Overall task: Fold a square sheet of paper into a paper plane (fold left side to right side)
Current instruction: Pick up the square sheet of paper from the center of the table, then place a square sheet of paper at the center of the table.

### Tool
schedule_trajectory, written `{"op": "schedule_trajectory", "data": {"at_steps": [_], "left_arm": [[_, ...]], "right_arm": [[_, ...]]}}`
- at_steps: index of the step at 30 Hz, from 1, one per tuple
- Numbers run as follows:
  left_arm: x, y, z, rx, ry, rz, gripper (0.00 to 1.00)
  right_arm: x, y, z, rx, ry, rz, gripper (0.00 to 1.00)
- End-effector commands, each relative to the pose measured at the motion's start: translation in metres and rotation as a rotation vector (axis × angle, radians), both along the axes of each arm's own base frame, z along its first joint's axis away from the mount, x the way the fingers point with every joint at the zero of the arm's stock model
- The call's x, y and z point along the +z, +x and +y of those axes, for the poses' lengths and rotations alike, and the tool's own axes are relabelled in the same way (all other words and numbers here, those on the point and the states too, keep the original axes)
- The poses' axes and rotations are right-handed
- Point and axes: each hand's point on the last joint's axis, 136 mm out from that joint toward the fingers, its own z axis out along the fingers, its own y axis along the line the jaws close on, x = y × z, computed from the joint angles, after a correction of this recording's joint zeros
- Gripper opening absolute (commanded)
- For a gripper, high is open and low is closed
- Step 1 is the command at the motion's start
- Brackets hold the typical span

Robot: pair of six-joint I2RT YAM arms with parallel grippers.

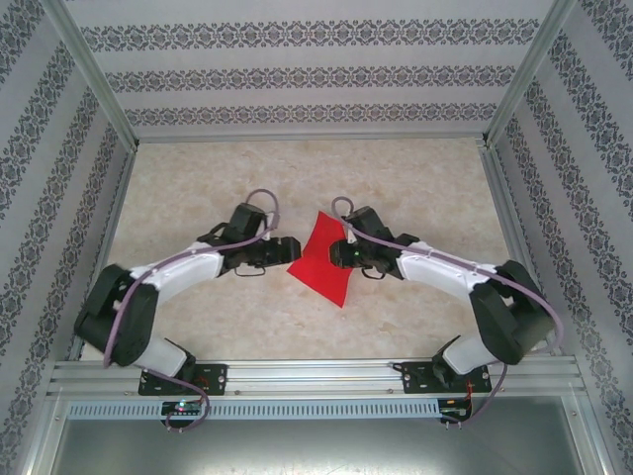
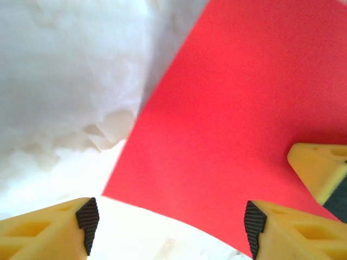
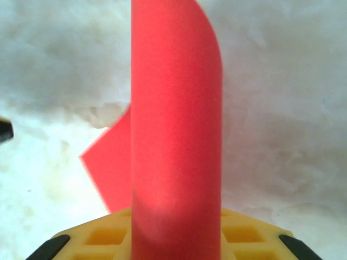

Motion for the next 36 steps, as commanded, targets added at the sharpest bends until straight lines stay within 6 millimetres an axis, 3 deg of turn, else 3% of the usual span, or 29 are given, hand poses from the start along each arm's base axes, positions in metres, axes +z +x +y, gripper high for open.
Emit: {"op": "schedule_trajectory", "data": {"at_steps": [1, 5, 11, 17, 24, 31, 36], "left_arm": [[0.044, 0.004, 0.014, -0.018, -0.135, -0.171, 0.80], [0.103, -0.009, 0.023, -0.084, -0.230, -0.395, 0.90], [0.190, -0.041, 0.008, -0.274, -0.351, -0.667, 0.94], [0.241, -0.069, -0.004, -0.433, -0.432, -0.816, 0.94], [0.256, -0.092, -0.024, -0.558, -0.450, -0.876, 0.95], [0.257, -0.093, -0.030, -0.577, -0.442, -0.875, 0.97], [0.260, -0.103, -0.036, -0.630, -0.469, -0.885, 0.94]], "right_arm": [[0.042, -0.004, 0.004, 0.140, 0.112, -0.126, 0.27], [0.098, -0.017, -0.003, 0.233, 0.237, -0.247, 0.26], [0.181, -0.051, -0.008, 0.377, 0.377, -0.395, 0.26], [0.246, -0.091, 0.000, 0.545, 0.505, -0.473, 0.26], [0.280, -0.123, 0.016, 0.687, 0.566, -0.494, 0.26], [0.293, -0.146, 0.029, 0.795, 0.601, -0.502, 0.26], [0.291, -0.148, 0.032, 0.810, 0.605, -0.495, 0.26]]}}
